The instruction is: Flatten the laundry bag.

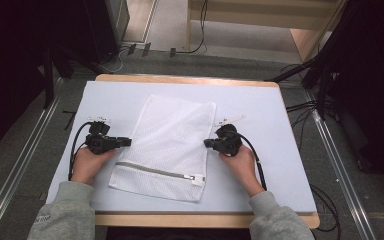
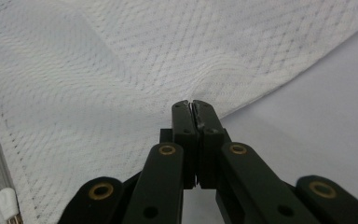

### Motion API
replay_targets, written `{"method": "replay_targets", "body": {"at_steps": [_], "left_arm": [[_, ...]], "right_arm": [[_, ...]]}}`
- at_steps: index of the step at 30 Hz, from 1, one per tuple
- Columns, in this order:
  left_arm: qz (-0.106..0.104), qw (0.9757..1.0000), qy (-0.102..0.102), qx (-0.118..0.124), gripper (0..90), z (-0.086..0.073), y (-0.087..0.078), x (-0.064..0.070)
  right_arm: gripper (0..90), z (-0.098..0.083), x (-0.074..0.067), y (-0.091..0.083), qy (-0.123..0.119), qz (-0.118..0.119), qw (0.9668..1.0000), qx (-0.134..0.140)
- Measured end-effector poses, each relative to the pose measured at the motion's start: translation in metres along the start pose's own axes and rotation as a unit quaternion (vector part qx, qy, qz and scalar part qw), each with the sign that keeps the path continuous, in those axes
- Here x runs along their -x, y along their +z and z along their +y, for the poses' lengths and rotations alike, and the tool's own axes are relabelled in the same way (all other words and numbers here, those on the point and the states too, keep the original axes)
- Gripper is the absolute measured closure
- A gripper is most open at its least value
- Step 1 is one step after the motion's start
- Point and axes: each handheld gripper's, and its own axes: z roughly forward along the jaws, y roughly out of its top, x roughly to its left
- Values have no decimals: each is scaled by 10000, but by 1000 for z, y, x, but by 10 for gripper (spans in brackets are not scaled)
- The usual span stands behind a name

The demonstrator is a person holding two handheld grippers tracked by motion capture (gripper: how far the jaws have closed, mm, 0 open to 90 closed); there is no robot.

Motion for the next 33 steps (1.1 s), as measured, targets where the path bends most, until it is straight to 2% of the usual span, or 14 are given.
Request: {"method": "replay_targets", "body": {"at_steps": [3,8,16,18,22,27,33], "left_arm": [[59,10000,45,36,685,3,1,2],[5,10000,86,32,672,8,7,4],[4,9998,149,-158,673,14,20,6],[-41,9997,154,-187,696,15,21,7],[6,9994,283,-200,778,14,25,12],[34,9994,273,-185,888,13,27,13],[-18,9996,214,-209,900,11,25,14]], "right_arm": [[900,-3,4,-5,46,2,10000,20],[900,-7,14,-9,184,-50,9998,51],[900,-8,26,-8,306,-196,9993,87],[900,-8,29,-6,328,-225,9992,96],[900,-5,33,-2,369,-273,9989,27],[900,-3,36,0,355,-288,9989,47],[900,1,41,3,383,-277,9989,63]]}}
